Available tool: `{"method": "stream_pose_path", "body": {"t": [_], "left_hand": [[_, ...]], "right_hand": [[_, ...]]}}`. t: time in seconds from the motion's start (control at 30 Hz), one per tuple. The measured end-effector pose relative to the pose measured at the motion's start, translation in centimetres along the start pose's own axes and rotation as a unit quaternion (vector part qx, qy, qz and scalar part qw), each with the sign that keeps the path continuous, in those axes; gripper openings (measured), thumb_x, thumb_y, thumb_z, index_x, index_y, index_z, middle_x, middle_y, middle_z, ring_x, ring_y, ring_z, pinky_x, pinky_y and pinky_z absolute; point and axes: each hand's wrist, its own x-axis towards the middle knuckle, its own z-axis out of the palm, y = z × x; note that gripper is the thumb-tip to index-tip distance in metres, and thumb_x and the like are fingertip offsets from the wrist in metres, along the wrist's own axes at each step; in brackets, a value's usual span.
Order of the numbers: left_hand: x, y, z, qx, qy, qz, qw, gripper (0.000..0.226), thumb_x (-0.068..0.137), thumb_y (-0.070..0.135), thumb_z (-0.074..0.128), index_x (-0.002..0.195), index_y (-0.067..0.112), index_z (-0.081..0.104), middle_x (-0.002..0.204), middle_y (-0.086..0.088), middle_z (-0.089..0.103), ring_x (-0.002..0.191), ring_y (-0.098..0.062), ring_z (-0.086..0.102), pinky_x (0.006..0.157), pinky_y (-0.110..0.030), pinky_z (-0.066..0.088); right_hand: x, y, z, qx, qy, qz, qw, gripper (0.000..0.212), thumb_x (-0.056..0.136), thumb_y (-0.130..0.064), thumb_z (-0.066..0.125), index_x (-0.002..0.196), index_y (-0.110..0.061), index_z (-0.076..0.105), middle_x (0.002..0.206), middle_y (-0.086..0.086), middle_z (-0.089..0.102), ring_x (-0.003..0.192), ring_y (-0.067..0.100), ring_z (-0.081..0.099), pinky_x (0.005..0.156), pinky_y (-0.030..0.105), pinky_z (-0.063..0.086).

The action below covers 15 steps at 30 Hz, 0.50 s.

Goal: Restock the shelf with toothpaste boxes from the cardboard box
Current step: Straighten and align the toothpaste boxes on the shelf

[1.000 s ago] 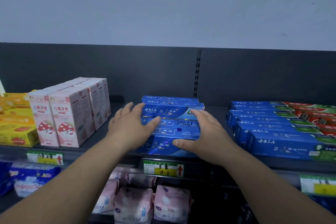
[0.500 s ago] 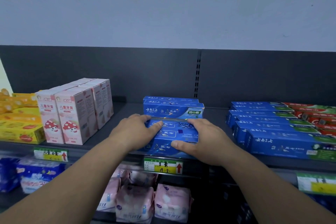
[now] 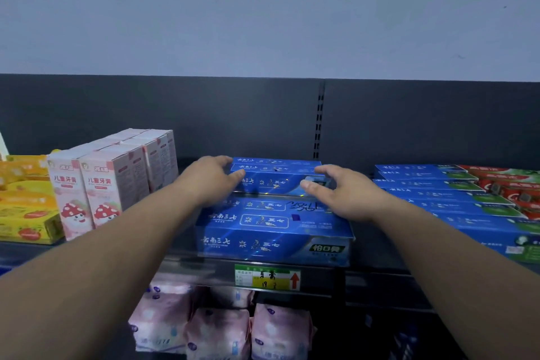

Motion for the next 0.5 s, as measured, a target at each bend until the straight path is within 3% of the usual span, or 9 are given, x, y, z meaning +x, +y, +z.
{"method": "stream_pose_path", "body": {"t": [0.5], "left_hand": [[9.6,0.0,1.3,-0.021,-0.113,0.004,0.993,0.096,0.078,0.048,0.072,0.152,0.015,0.021,0.154,-0.006,0.032,0.139,-0.025,0.034,0.11,-0.03,0.029]], "right_hand": [[9.1,-0.2,0.0,-0.096,-0.036,0.014,0.995,0.081,0.082,-0.044,0.072,0.15,-0.029,0.029,0.155,-0.003,0.028,0.14,0.02,0.034,0.111,0.032,0.032]]}}
